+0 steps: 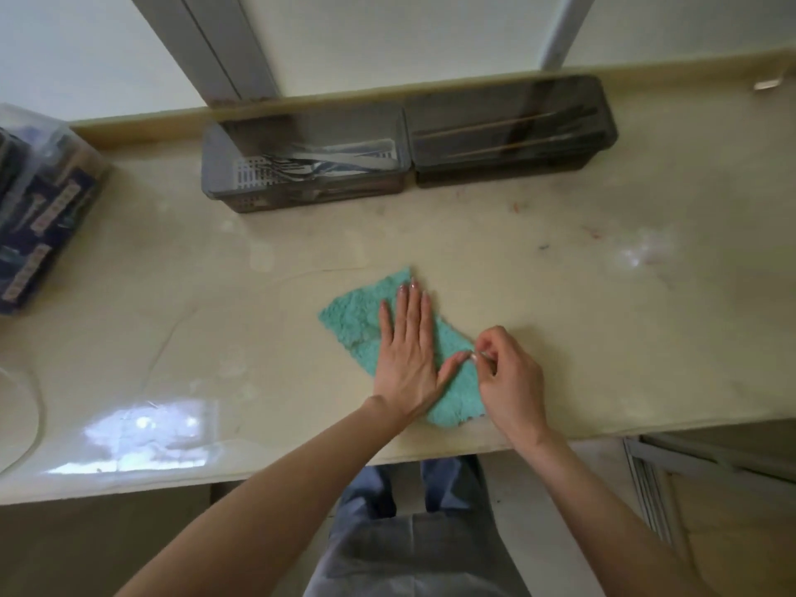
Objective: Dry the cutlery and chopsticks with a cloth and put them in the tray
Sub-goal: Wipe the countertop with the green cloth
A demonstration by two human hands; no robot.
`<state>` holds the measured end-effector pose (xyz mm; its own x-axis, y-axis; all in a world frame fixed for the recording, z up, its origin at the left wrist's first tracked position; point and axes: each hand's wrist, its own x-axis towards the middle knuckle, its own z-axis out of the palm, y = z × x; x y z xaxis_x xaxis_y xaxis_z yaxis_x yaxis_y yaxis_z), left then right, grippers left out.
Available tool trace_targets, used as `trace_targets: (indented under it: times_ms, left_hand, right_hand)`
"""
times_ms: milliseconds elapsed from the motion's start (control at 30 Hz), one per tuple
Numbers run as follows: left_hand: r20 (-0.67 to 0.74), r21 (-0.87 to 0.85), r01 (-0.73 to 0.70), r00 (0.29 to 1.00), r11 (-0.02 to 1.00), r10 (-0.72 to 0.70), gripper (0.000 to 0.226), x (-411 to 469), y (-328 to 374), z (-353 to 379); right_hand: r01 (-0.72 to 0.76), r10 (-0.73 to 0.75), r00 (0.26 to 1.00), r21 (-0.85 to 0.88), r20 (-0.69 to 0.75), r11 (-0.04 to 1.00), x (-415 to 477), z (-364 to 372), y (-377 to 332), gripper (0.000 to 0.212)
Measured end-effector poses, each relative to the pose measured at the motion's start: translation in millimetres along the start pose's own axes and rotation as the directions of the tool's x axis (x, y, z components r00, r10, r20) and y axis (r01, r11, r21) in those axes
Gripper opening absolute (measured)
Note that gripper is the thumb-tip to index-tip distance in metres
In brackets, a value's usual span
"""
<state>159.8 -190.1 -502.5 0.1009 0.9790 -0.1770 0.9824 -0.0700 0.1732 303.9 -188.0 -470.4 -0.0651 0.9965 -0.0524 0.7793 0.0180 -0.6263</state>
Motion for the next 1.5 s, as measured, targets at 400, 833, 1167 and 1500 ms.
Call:
trace_targets:
  times_ms: [400, 833, 1167, 1500]
  left_hand:
    - [0.1, 0.054, -0.521, 0.851, 0.852, 0.515, 0.087, 6, 114, 16]
    - [0.037, 0.088, -0.324, 0.946, 0.942, 0.322, 0.068, -21, 45, 3]
    - [0.01, 0.086, 0.064, 0.998, 0.994, -0.065, 0.061, -127, -69, -4]
    - [0.171, 0.137, 0.487, 0.846, 0.863, -0.504, 0.089, -224, -220, -16]
  right_hand:
    - [-0.125, 0.079, 0.957, -0.149, -0.278, 0.981, -57, -76, 124, 0.025]
    - [0.122, -0.104, 0.992, -0.448, 0.065, 0.885, -75, 11, 46, 0.052]
    - [0.547, -0.432, 0.802, -0.216, 0.412, 0.809, -92, 77, -51, 0.053]
    - [0.936, -0.631, 0.239, -0.003, 0.738, 0.351, -64, 174, -175, 0.057]
